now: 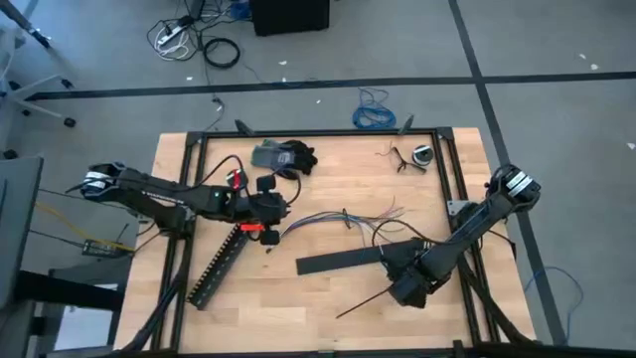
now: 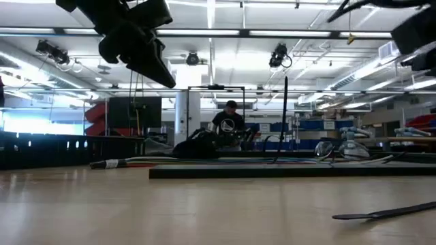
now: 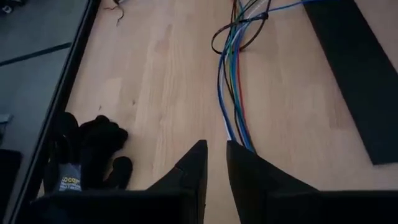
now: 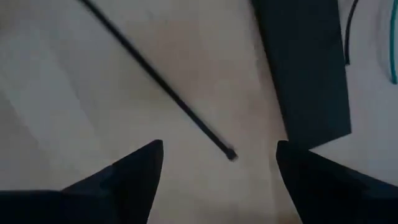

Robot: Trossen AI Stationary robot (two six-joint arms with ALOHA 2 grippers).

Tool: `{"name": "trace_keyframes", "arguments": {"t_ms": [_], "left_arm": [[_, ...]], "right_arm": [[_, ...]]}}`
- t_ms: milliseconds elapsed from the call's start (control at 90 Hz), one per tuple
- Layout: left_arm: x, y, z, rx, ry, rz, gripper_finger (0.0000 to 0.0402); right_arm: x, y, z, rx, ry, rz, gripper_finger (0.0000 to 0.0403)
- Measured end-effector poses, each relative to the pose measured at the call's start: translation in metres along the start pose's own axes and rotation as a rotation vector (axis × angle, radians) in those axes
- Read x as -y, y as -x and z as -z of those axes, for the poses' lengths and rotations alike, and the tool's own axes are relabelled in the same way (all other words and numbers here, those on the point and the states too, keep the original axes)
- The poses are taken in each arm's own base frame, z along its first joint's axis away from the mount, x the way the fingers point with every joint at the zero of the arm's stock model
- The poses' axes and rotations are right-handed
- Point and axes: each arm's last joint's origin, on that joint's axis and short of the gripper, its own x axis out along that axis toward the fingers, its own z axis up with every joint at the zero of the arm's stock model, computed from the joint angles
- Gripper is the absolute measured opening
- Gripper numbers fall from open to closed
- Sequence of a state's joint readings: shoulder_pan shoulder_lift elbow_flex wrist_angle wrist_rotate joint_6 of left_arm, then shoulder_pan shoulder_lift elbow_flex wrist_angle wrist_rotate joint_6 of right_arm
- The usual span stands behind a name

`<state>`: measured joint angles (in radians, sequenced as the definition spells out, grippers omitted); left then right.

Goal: Ziptie cables
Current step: Wrap the other black zip tie on the cable wires

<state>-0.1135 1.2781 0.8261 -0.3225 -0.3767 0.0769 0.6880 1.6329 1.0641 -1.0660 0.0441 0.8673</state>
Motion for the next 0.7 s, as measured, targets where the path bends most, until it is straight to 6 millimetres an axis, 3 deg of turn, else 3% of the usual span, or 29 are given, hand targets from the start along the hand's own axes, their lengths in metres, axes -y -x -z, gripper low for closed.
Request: {"name": "trace_keyframes", "arguments": {"t_ms": [556,700], "left_arm": [[0.0,0.0,-0.005,0.046,0.107,-0.001,0.0053],[0.0,0.0,-0.005,0.046,0.112,-0.001,0.0053]], "right_arm": [[0.014,-0.041,0.005,-0.025,0.13,-0.036,0.0306],[0.015,-0.044,0.006,-0.031,0.132,-0.044,0.0274]]}}
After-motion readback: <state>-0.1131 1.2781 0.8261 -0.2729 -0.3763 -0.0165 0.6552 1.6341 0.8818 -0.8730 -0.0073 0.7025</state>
